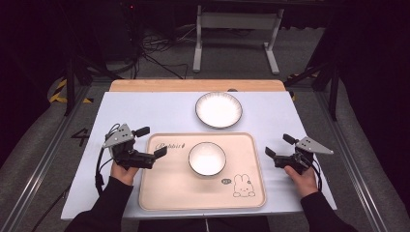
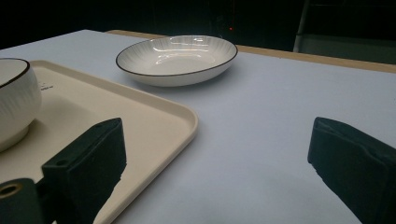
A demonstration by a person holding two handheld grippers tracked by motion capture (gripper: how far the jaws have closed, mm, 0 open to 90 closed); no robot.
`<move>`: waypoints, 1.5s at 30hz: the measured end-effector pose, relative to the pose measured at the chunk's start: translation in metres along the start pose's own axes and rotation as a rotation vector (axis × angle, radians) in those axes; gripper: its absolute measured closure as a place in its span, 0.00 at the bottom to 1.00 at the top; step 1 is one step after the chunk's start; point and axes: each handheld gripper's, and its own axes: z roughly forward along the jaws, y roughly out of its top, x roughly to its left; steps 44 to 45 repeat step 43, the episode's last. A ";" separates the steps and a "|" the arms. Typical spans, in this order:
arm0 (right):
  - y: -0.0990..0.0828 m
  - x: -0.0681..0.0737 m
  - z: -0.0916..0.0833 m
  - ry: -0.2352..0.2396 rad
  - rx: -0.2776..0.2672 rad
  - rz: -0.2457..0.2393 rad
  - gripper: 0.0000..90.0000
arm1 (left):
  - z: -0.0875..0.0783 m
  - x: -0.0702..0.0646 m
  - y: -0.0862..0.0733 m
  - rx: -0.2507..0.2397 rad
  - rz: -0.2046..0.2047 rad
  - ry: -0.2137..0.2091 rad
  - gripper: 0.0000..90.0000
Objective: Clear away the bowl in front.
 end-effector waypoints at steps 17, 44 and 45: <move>0.000 0.000 0.000 0.000 -0.002 0.000 0.05 | -0.019 0.018 -0.034 0.012 -0.090 0.081 0.00; 0.000 0.000 -0.001 0.003 -0.005 0.000 0.05 | -0.020 0.029 -0.055 0.077 -0.107 0.223 0.00; 0.000 0.000 -0.001 0.003 -0.005 0.000 0.05 | -0.020 0.029 -0.055 0.077 -0.107 0.223 0.00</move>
